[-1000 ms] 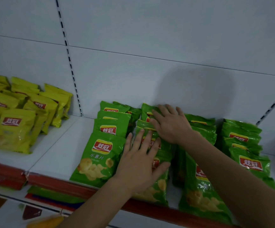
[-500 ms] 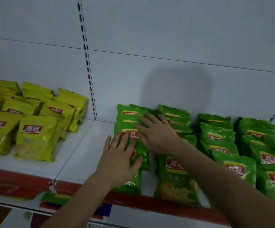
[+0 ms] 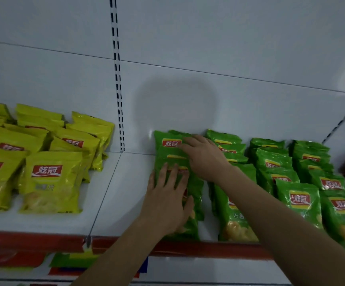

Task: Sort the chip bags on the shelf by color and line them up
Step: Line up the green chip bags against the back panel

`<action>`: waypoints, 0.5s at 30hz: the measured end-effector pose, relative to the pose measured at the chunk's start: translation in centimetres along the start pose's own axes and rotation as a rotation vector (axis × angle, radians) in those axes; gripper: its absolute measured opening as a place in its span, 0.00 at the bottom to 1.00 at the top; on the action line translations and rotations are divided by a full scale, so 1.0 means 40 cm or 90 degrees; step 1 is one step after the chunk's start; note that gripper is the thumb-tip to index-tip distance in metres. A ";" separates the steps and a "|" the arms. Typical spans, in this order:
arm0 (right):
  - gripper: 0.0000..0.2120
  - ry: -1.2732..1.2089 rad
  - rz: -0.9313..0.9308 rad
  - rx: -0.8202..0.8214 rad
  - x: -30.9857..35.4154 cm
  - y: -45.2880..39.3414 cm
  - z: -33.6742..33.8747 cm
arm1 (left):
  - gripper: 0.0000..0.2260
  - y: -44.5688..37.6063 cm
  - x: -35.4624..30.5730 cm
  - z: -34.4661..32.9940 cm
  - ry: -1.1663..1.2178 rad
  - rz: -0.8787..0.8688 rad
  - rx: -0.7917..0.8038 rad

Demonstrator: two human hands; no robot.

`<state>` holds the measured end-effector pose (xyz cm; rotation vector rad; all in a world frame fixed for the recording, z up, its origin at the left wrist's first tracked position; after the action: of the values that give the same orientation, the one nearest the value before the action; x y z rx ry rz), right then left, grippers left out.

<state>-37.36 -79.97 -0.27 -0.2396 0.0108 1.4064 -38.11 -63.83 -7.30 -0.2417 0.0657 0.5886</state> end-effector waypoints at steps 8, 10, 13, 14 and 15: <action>0.18 0.043 -0.038 0.014 -0.015 -0.102 0.001 | 0.39 -0.029 0.012 0.005 -0.021 0.019 0.010; 0.16 0.030 -0.033 0.007 -0.023 -0.108 -0.004 | 0.39 -0.027 0.014 -0.007 -0.019 0.025 0.013; 0.16 0.001 -0.004 -0.014 -0.041 -0.104 0.001 | 0.39 -0.018 0.015 -0.010 -0.014 0.028 -0.006; 0.17 -0.007 -0.004 -0.021 -0.052 -0.102 0.008 | 0.38 -0.017 0.015 -0.009 -0.014 0.025 -0.010; 0.18 -0.009 -0.008 -0.025 -0.064 -0.102 0.016 | 0.38 -0.017 0.014 -0.007 -0.014 0.022 -0.012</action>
<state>-33.87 -82.94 1.38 -0.2614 -0.0304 1.3974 -37.26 -64.12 -7.50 -0.2520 0.0427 0.6262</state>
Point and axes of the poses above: each hand's wrist, its own y-axis away from the middle knuckle, its own z-axis out of the back of the hand, x = y × z, the point moved 4 cm from there along -y, towards the middle knuckle, and after that the axes turned 2 degrees about -x, right-handed, at the moved point
